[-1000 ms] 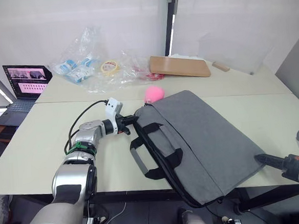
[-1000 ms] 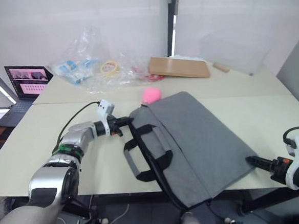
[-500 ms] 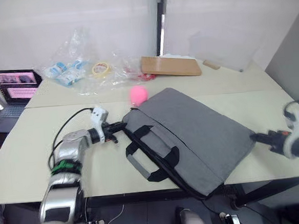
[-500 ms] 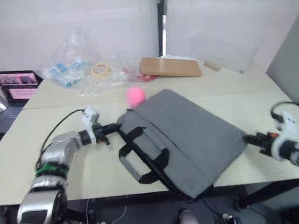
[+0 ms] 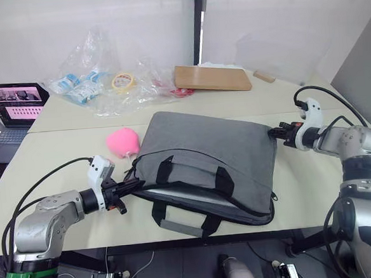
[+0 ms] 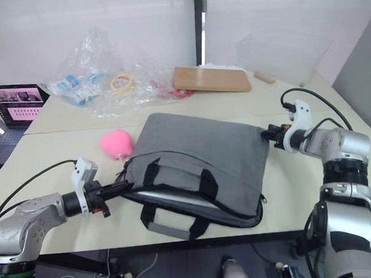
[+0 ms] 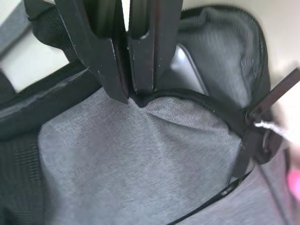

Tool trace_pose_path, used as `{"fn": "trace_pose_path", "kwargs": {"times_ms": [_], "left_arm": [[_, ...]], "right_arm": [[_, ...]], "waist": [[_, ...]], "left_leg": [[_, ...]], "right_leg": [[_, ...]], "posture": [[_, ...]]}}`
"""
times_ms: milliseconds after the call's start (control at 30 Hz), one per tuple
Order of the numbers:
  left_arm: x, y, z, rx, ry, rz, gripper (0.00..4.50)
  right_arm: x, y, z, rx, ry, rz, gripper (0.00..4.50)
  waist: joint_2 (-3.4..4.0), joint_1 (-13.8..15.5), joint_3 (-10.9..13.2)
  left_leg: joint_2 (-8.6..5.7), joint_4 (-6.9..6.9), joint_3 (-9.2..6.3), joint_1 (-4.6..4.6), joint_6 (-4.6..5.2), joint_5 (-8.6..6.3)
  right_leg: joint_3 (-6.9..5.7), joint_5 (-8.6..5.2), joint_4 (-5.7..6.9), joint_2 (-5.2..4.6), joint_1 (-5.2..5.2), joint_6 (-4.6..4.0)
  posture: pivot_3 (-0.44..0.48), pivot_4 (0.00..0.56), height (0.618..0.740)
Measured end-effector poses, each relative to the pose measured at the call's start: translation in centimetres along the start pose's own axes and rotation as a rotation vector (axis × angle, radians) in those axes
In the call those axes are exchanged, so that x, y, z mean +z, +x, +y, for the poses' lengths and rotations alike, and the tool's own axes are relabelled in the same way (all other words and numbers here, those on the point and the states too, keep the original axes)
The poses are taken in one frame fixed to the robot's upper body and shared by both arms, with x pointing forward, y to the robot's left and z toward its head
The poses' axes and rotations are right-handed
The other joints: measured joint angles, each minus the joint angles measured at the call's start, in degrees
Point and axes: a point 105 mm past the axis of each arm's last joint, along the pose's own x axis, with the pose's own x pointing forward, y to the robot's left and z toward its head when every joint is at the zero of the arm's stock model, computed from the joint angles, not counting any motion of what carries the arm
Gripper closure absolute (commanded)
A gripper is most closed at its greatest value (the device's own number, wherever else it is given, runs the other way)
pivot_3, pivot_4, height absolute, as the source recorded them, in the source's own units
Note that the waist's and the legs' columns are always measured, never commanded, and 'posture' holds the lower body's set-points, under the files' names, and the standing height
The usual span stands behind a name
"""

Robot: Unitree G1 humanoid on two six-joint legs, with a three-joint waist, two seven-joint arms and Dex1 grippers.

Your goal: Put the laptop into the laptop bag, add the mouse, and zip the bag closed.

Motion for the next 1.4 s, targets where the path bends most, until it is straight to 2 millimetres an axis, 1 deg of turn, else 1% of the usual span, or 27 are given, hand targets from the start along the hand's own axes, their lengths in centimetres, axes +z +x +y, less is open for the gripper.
{"fn": "trace_pose_path", "kwargs": {"times_ms": [100, 167, 300, 400, 467, 567, 700, 733, 900, 1000, 1033, 1067, 1133, 1167, 1200, 1233, 1267, 1300, 1367, 1400], "left_arm": [[-0.7, -1.0, -1.1, -0.019, -0.02, 0.036, 4.5], [-1.2, -1.4, -2.3, -0.055, -0.044, 0.059, 4.5], [-1.5, -1.7, -3.2, -0.087, -0.079, 0.064, 4.5], [-1.5, -1.8, -3.1, -0.078, -0.069, 0.071, 4.5], [-1.4, -2.0, -2.7, -0.062, -0.049, 0.071, 4.5], [-1.6, -2.1, -2.1, -0.043, -0.054, 0.073, 4.5], [-1.6, -2.1, -2.0, -0.051, -0.056, 0.08, 4.5], [-1.6, -2.2, -2.0, -0.055, -0.054, 0.082, 4.5], [-1.5, -2.3, -2.4, -0.1, -0.039, 0.093, 2.88], [-1.5, -2.4, -2.6, -0.119, -0.041, 0.096, 1.83], [-1.4, -2.4, -2.7, -0.128, -0.045, 0.095, 1.55], [-1.4, -2.6, -2.8, -0.137, -0.049, 0.097, 1.19], [-0.7, -3.8, -2.1, -0.108, -0.039, 0.096, 0.57], [-0.2, -4.4, -1.4, -0.076, -0.031, 0.085, 0.18], [0.6, -5.5, -0.1, -0.009, -0.02, 0.045, 0.02], [1.3, -6.5, 1.3, 0.065, 0.006, 0.009, 0.02], [2.2, -7.4, 3.0, 0.161, 0.054, -0.032, 0.02], [3.4, -8.5, 5.1, 0.276, 0.118, -0.095, 0.02], [5.1, -10.3, 7.7, 0.423, 0.209, -0.178, 0.02], [5.5, -10.9, 8.5, 0.467, 0.239, -0.202, 0.02]], "right_arm": [[0.0, 1.2, 0.5, -0.001, -0.036, 0.013, 4.42], [0.2, 2.1, 0.8, -0.012, -0.06, 0.01, 4.42], [0.3, 2.8, 0.7, -0.034, -0.077, -0.002, 4.42], [0.1, 3.0, 0.5, -0.042, -0.079, -0.004, 4.42], [0.0, 3.1, 0.5, -0.044, -0.081, -0.004, 4.42], [0.0, 3.1, 0.4, -0.044, -0.081, -0.005, 4.42], [0.0, 3.1, 0.4, -0.042, -0.078, -0.007, 4.42], [0.0, 3.1, 0.5, -0.037, -0.08, -0.006, 4.13], [0.6, 2.7, 0.7, 0.001, -0.091, -0.026, 2.49], [1.1, 2.5, 1.0, 0.026, -0.104, -0.041, 1.39], [1.2, 2.3, 1.1, 0.032, -0.117, -0.045, 1.12], [1.4, 2.1, 0.9, 0.034, -0.144, -0.052, 0.75], [1.9, 0.9, -0.2, 0.008, -0.233, -0.069, 0.09], [2.2, 0.1, -1.0, -0.014, -0.315, -0.089, 0.0], [2.7, -1.2, -2.1, -0.054, -0.451, -0.131, 0.0], [3.0, -2.3, -2.9, -0.076, -0.548, -0.168, 0.0], [3.3, -3.3, -3.2, -0.07, -0.646, -0.223, 0.0], [3.3, -4.4, -3.0, -0.043, -0.777, -0.269, 0.0], [2.8, -5.8, -3.1, 0.014, -0.933, -0.228, 0.0], [2.8, -6.5, -3.5, 0.025, -0.979, -0.187, 0.0]], "waist": [[0.03, -0.79, 0.02], [0.1, -1.17, 0.06], [0.17, -1.05, 0.11], [0.18, -1.0, 0.11], [0.21, -1.02, 0.11], [0.23, -0.98, 0.11], [0.23, -0.88, 0.11], [0.23, -0.88, 0.11], [0.23, -0.92, 0.11], [0.23, -0.86, 0.11], [0.23, -0.81, 0.11], [0.23, -0.72, 0.11], [0.24, -0.35, 0.12], [0.24, -0.03, 0.12], [0.26, 0.39, 0.12], [0.29, 0.58, 0.12], [0.31, 0.66, 0.13], [0.31, 0.55, 0.13], [0.34, 0.18, 0.14], [0.36, 0.09, 0.15]], "left_leg": [[0.05, -0.04, -0.01, 0.07, -0.18, 0.01], [0.06, -0.05, -0.02, 0.2, -0.29, 0.03], [0.08, -0.05, -0.05, 0.41, -0.51, 0.1], [0.11, -0.07, -0.17, 0.43, -0.68, 0.19], [0.14, -0.08, -0.19, 0.45, -0.77, 0.23], [0.17, -0.05, -0.26, 0.44, -0.78, 0.24], [0.4, -0.03, -0.71, 0.36, -0.77, 0.24], [0.41, -0.03, -0.72, 0.35, -0.76, 0.23], [0.46, -0.05, -0.84, 0.29, -0.73, 0.23], [0.46, -0.05, -0.88, 0.28, -0.71, 0.22], [0.46, -0.05, -0.88, 0.27, -0.71, 0.22], [0.47, -0.03, -0.92, 0.25, -0.7, 0.22], [0.45, -0.05, -0.99, 0.18, -0.7, 0.22], [0.45, -0.06, -1.02, 0.12, -0.7, 0.22], [0.4, -0.08, -1.06, 0.1, -0.71, 0.22], [0.31, -0.13, -1.05, 0.08, -0.71, 0.22], [0.16, -0.22, -1.04, 0.13, -0.74, 0.24], [0.15, -0.29, -0.98, 0.23, -0.79, 0.26], [0.16, -0.36, -0.78, 0.35, -0.83, 0.29], [0.16, -0.38, -0.7, 0.4, -0.83, 0.29]], "right_leg": [[-0.12, -0.09, 0.06, 0.01, 0.04, -0.14], [-0.19, -0.17, 0.17, -0.01, 0.15, -0.27], [-0.48, -0.26, 0.23, -0.04, 0.54, -0.43], [-0.57, -0.3, 0.32, -0.04, 0.59, -0.48], [-0.59, -0.33, 0.39, -0.04, 0.59, -0.54], [-0.58, -0.33, 0.47, -0.07, 0.59, -0.57], [-0.51, -0.32, 0.49, -0.1, 0.59, -0.57], [-0.5, -0.32, 0.48, -0.09, 0.59, -0.57], [-0.54, -0.33, 0.43, -0.03, 0.58, -0.57], [-0.53, -0.33, 0.44, -0.04, 0.58, -0.57], [-0.54, -0.33, 0.44, -0.03, 0.58, -0.57], [-0.56, -0.33, 0.44, -0.02, 0.58, -0.57], [-0.62, -0.34, 0.44, -0.02, 0.51, -0.57], [-0.64, -0.34, 0.42, 0.02, 0.45, -0.56], [-0.71, -0.35, 0.42, 0.04, 0.37, -0.55], [-0.71, -0.36, 0.42, 0.04, 0.3, -0.55], [-0.73, -0.36, 0.4, 0.02, 0.3, -0.54], [-0.71, -0.36, 0.37, 0.03, 0.36, -0.55], [-0.66, -0.35, 0.36, 0.0, 0.43, -0.57], [-0.62, -0.35, 0.38, -0.02, 0.46, -0.57]], "posture": [[0.0, 0.15, 0.74], [0.0, 0.15, 0.74], [0.0, 0.15, 0.74], [0.0, 0.15, 0.74], [0.0, 0.15, 0.74], [0.0, 0.15, 0.74], [0.0, 0.15, 0.74], [0.0, 0.15, 0.74], [0.0, 0.15, 0.74], [0.0, 0.15, 0.74], [0.0, 0.15, 0.74], [0.0, 0.15, 0.74], [0.0, 0.15, 0.74], [0.0, 0.15, 0.74], [0.0, 0.15, 0.74], [0.0, 0.15, 0.74], [0.0, 0.15, 0.74], [0.0, 0.15, 0.74], [0.0, 0.15, 0.74], [0.0, 0.15, 0.74]]}}
